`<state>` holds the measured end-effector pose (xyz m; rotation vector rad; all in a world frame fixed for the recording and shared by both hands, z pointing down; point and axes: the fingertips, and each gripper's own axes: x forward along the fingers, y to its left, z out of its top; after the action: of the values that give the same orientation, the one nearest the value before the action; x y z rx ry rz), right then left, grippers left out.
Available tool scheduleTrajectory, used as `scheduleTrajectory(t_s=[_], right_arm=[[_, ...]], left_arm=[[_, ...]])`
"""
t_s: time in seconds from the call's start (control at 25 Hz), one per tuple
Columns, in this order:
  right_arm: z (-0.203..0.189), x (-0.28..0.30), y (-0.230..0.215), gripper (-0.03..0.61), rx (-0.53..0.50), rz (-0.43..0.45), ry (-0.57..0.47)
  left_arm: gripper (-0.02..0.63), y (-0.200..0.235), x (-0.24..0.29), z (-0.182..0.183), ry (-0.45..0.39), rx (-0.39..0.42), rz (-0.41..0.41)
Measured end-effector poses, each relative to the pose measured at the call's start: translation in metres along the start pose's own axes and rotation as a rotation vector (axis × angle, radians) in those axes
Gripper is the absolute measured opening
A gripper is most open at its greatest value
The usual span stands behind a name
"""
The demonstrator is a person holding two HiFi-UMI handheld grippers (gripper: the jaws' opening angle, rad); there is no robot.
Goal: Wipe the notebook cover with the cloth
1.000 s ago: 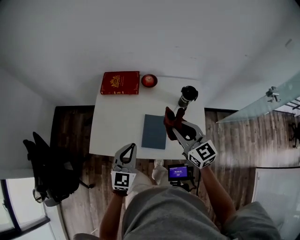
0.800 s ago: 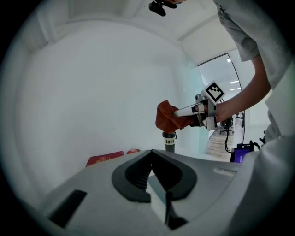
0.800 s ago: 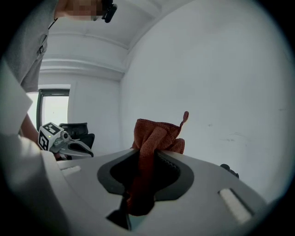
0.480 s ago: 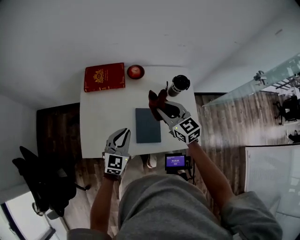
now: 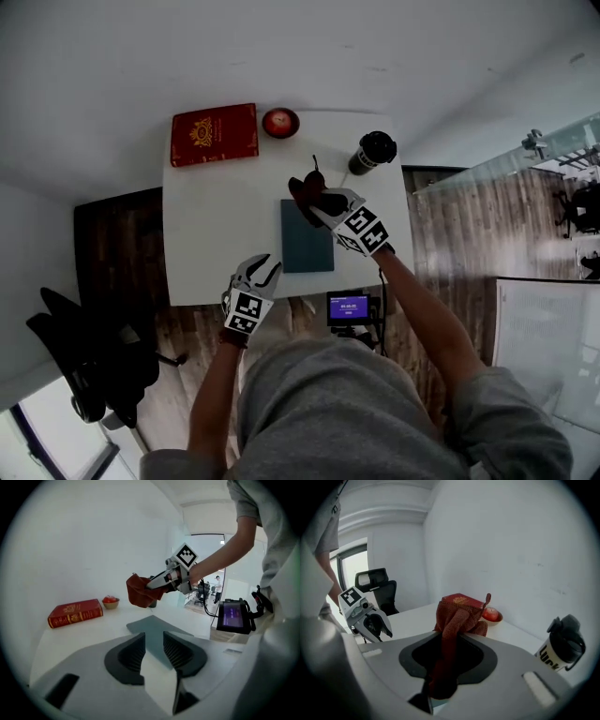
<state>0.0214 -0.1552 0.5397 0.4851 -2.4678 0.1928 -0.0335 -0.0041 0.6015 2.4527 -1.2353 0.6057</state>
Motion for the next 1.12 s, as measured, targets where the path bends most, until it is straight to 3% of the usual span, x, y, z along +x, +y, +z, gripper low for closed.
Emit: scheduleTrajectory(t_s=[0.28,0.56,0.96,1.12], right_arm=[[-0.038,0.044,-0.005,0.109,-0.010,0.060,0.121],[-0.053,0.078,-0.009,0.109,0.014,0.101,0.166],[-0.080,0.103,-0.013,0.110,0.042,0.144,0.256],[-0.086,0.110,-0.010,0.112,0.036,0.163,0.285]], left_arm=[[0.137,-0.022,0.021,-0.032,0.050,0.071,-0.112],[0.149,-0.027,0.041,-0.055,0.109,0.147,-0.188],[0.178,-0.025,0.049,-0.074,0.129,0.093,-0.235],[0.179,-0.026,0.051,-0.074,0.140,0.112,-0.240]])
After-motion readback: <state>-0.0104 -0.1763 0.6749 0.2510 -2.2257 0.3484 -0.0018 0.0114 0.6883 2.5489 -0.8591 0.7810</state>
